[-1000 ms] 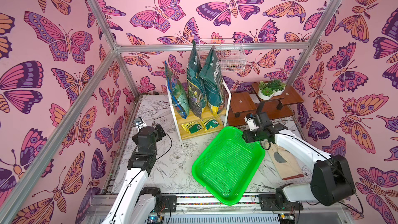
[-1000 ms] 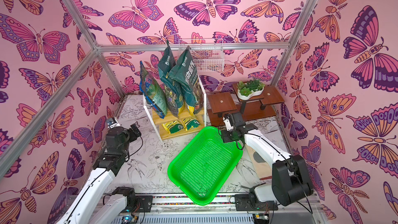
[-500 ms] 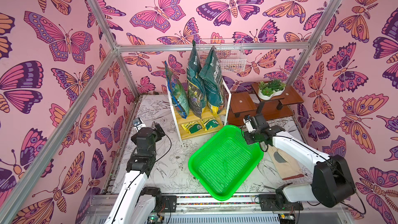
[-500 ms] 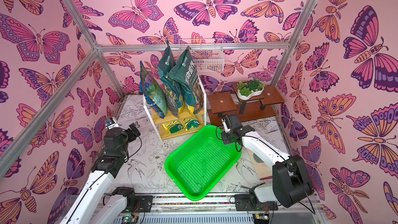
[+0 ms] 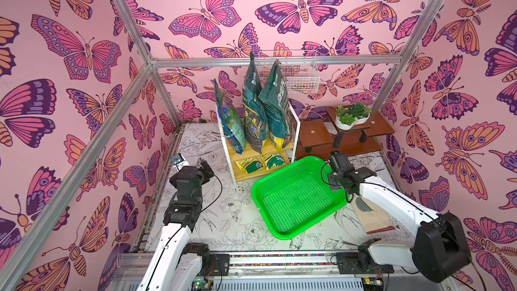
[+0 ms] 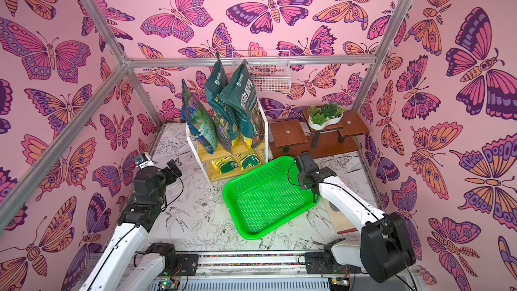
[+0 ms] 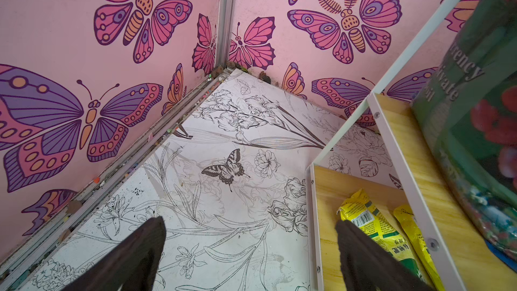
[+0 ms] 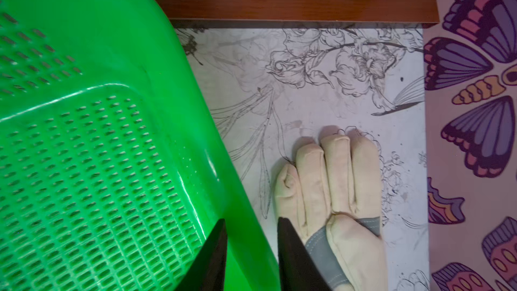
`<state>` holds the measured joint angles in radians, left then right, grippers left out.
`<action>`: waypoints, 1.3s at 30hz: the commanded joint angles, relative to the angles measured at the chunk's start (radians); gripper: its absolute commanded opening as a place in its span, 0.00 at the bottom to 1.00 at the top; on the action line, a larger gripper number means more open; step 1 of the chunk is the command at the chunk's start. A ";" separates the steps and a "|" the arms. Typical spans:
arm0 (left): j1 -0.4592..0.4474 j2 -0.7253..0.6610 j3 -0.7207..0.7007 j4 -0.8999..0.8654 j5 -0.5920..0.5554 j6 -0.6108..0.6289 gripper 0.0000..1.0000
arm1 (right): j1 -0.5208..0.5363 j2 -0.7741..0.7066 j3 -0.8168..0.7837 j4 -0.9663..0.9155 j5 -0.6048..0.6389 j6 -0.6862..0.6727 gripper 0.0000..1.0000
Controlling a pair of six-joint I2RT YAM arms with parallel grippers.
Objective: Take down the fertilizer bag from the shelf
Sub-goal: Adjust the storage box at the center of the board.
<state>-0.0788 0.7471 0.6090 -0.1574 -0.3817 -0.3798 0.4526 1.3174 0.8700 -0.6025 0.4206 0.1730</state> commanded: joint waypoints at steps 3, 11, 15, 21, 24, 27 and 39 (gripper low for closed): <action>0.002 -0.005 -0.021 0.012 0.000 -0.009 1.00 | -0.012 0.018 0.026 -0.016 -0.129 -0.006 0.36; 0.003 -0.014 -0.023 0.012 -0.014 -0.007 1.00 | -0.034 0.075 0.044 -0.007 -0.174 0.005 0.33; 0.004 -0.011 -0.023 0.013 -0.014 -0.007 1.00 | -0.043 0.064 0.029 -0.010 -0.167 0.017 0.31; 0.004 -0.010 -0.023 0.016 -0.011 -0.012 1.00 | -0.043 0.009 0.021 -0.072 -0.141 0.047 0.23; 0.005 -0.012 -0.023 0.017 -0.008 -0.013 1.00 | -0.043 -0.019 0.017 -0.120 -0.115 0.065 0.23; 0.005 -0.011 -0.025 0.017 -0.006 -0.014 1.00 | -0.045 -0.041 0.006 -0.143 -0.114 0.085 0.23; 0.005 -0.037 -0.035 0.018 -0.005 -0.016 1.00 | -0.045 -0.026 -0.012 -0.217 -0.112 0.166 0.27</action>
<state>-0.0788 0.7200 0.5934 -0.1535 -0.3847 -0.3866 0.4129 1.2778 0.8810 -0.6861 0.3023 0.2886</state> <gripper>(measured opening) 0.999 0.264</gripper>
